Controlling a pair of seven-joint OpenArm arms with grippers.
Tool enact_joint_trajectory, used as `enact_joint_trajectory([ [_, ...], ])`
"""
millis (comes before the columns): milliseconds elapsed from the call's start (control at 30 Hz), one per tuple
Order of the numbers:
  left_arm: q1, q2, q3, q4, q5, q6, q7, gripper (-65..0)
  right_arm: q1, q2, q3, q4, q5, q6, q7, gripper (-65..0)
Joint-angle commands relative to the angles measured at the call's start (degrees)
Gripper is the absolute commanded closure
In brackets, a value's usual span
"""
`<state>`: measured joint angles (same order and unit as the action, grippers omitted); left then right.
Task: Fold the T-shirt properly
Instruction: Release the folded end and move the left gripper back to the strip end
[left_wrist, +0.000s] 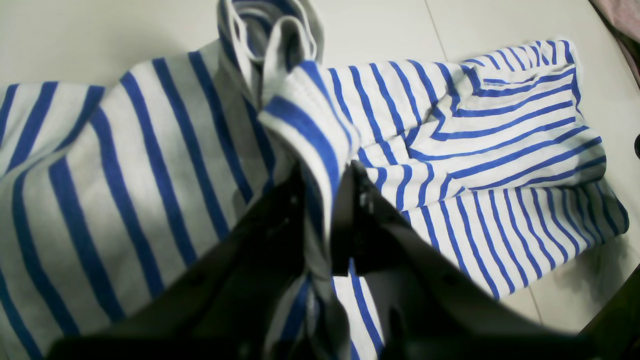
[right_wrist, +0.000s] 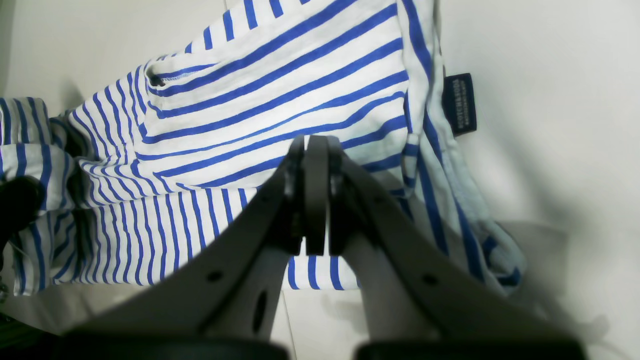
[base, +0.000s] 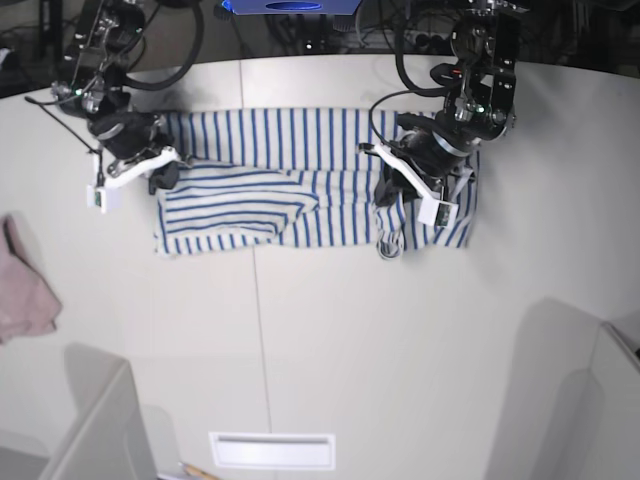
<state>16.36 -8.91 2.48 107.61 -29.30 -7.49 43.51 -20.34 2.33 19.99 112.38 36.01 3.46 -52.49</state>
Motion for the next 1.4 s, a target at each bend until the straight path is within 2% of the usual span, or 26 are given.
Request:
enact_joint_trajectory([
  [0,-0.4,-0.1,0.0,0.8,-1.1,-0.4,-1.2,0.0,0.4,0.4,0.2,0.7,0.8,0.3,1.0,0.0],
  [333,-0.4,-0.1,0.0,0.8,-1.1,-0.4,-1.2,-0.7,0.4,0.3,0.2,0.7,0.8,0.3,1.0,0.0],
  [467,-0.9,0.1,0.3,0.7,-1.2,-0.4,-1.2,-23.0,0.4,0.3,0.2,0.7,0.8,0.3,1.0,0.0],
  [533,-1.7,0.5,2.6,0.1,-1.2,-0.4,-1.2,-33.2,0.5,0.3,0.2,0.7,0.8,0.3,1.0,0.0],
  [600,-3.1,0.8,5.7,-0.7,-1.2,-0.4,-1.2,-40.2,0.5,0.3,0.2,0.7,0.8,0.3,1.0,0.0],
  [733,-5.9,2.0,12.5,-2.3,-1.3,-0.4,-1.2,-46.2,0.5,0.4,0.2,0.7,0.8,0.3,1.0,0.0],
  [867,-6.6,3.9,13.7,-1.5,-1.3,-0.4,-1.2,-45.7,0.6,0.6,0.2,0.7,0.9,0.3,1.1,0.0],
  [933,-6.6,3.6,13.6,0.5,-1.3,-0.4,-1.2,-45.6,1.0,0.6,0.3,0.7,0.9,0.3,1.1,0.0],
  [1033,-5.2,3.3,8.6,4.3,-1.3,-0.4,-1.1,-42.5,2.3,0.4,1.8,0.7,1.0,0.3,0.9,0.0],
  [1100,-2.8,3.3,2.0,5.7,-1.3,-0.4,-1.1,-32.1,3.6,-0.4,3.5,0.7,1.0,0.3,0.8,0.0],
  [1200,-0.1,2.8,-9.1,5.9,-1.3,-0.6,-1.1,-5.3,5.3,-1.1,4.5,0.7,1.4,0.3,0.7,0.0],
  [1233,1.1,1.7,-12.4,5.9,-1.3,-0.6,-1.1,0.0,6.0,-1.1,4.5,0.6,2.5,0.3,0.7,0.0],
  [1300,2.8,0.2,-18.5,5.9,-1.3,-0.6,-1.1,0.0,6.9,-0.6,4.8,-1.6,6.9,0.3,0.7,-0.6],
  [1367,4.3,-0.8,-24.9,5.7,-1.3,-0.7,-1.1,0.0,8.2,0.7,6.8,-5.2,13.3,0.3,-0.2,-20.9],
])
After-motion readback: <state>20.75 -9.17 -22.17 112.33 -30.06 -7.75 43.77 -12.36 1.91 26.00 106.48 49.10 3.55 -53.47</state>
